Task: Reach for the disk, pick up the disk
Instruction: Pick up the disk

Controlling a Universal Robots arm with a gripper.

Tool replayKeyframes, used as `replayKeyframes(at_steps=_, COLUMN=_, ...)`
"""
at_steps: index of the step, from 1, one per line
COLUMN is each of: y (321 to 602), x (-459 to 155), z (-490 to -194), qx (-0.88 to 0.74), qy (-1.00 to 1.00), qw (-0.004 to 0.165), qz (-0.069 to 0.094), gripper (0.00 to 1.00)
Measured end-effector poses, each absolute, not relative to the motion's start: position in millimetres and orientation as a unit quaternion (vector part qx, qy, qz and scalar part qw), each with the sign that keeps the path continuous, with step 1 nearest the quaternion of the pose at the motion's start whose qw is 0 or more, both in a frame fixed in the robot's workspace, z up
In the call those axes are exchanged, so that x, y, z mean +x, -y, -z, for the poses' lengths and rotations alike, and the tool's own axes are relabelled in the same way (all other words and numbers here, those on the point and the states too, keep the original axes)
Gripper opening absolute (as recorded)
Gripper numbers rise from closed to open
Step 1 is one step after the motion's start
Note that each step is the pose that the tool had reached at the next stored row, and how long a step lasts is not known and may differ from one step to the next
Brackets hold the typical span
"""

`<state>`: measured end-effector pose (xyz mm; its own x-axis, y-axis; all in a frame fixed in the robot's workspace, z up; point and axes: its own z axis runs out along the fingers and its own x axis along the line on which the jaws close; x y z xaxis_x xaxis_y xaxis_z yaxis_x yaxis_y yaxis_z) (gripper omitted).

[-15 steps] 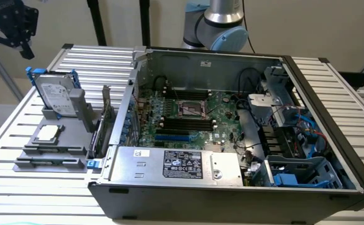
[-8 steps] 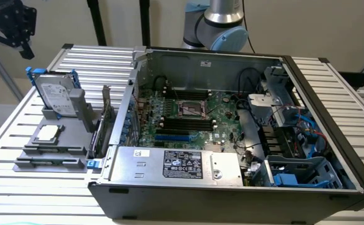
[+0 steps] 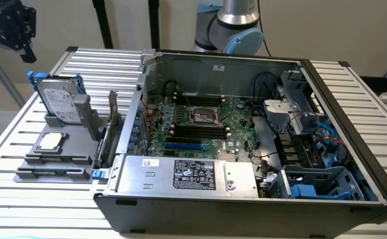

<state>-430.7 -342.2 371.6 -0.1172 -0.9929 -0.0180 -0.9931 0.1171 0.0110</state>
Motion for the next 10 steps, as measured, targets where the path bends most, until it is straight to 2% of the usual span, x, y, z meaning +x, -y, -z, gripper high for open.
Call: replayKeyframes(at_steps=10, y=342.2, x=-430.6, z=-371.0, qx=-0.722, qy=-0.692, qw=0.003, qz=-0.012, gripper=0.11)
